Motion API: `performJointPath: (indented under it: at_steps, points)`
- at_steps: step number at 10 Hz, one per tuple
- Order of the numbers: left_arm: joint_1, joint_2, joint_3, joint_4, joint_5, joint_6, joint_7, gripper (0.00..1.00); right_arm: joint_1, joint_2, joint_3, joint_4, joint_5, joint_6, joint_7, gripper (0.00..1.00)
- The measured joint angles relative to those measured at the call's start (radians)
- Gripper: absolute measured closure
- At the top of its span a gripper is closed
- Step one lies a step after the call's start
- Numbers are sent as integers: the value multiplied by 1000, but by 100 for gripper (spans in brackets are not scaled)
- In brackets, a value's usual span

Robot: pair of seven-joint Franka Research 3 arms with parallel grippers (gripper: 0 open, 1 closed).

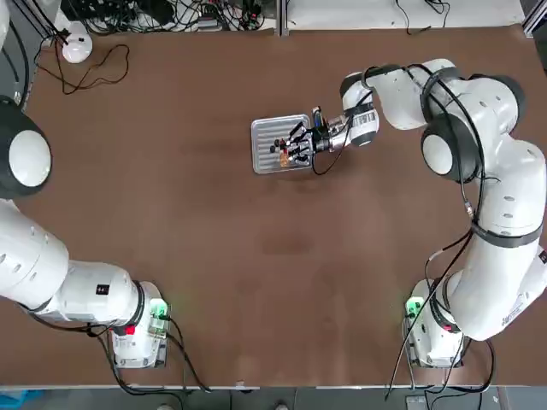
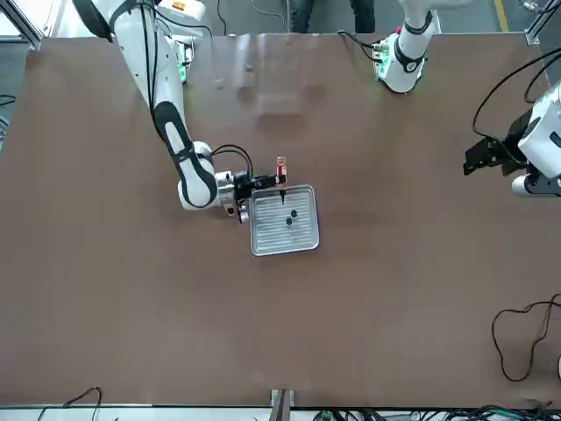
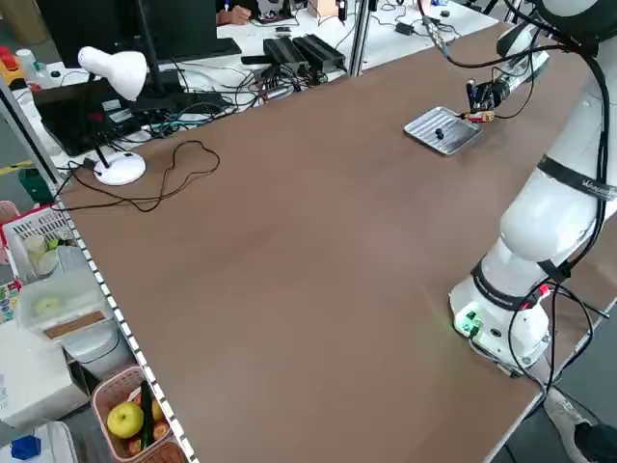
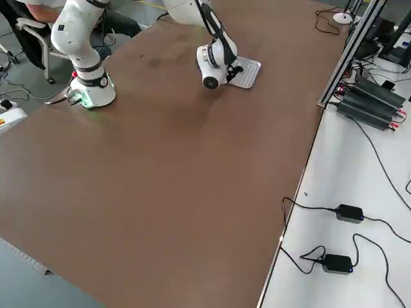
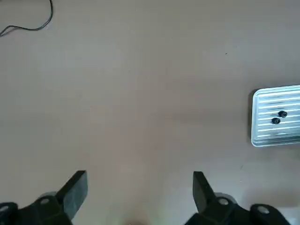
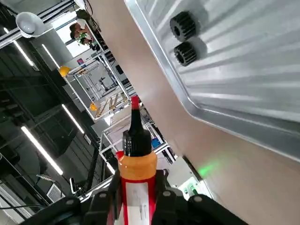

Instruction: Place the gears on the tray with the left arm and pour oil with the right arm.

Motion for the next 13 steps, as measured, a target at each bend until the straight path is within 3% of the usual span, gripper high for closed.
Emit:
performJointPath:
  at_steps: [3,6,8,11,13]
  points:
    - [0,0,0,0,0,0,0,1,-4,-5,-11,6,1,-2,-3,70]
    - [-1,0,0,0,0,0,0,1,-80,-85,-31,14,-35,-1,-4,70]
    - [-3,0,0,0,0,0,-1,1,-192,-152,-35,14,-181,-49,-3,70]
    - [-3,0,-1,0,0,-1,-1,1,-438,-209,-40,39,-460,-268,-16,70]
    - [-4,0,-1,0,0,-1,-1,1,-607,-212,-42,88,-614,-369,-135,70]
